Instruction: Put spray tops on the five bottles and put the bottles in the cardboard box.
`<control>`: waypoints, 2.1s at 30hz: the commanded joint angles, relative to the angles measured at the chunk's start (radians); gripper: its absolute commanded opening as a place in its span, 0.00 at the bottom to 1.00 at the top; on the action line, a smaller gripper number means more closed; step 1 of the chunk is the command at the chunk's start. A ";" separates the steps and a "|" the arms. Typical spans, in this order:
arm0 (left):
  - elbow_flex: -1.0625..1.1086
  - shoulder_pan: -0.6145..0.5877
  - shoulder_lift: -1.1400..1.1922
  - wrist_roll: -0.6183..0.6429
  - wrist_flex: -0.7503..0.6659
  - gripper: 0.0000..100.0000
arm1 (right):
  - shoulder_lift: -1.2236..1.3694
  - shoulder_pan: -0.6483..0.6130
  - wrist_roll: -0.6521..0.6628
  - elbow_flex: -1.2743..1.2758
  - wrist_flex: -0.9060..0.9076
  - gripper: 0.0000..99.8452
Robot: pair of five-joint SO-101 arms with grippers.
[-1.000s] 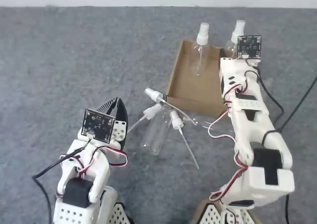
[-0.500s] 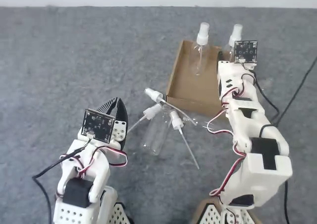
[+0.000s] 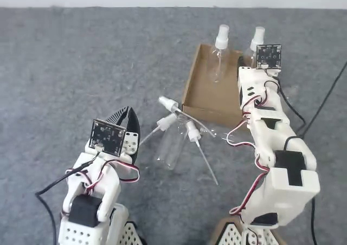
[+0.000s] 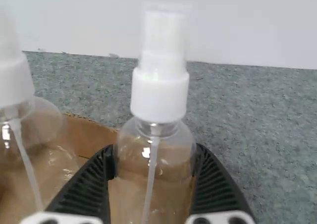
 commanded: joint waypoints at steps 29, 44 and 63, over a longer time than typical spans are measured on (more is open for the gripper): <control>-0.005 -0.005 -0.017 0.017 -0.028 0.01 | -0.016 -0.021 0.017 -0.063 0.016 0.01; -0.005 -0.005 -0.017 0.017 -0.028 0.01 | 0.045 -0.019 0.017 -0.069 0.007 0.01; -0.005 -0.005 -0.017 0.017 -0.028 0.01 | 0.044 -0.022 0.017 -0.064 0.008 0.24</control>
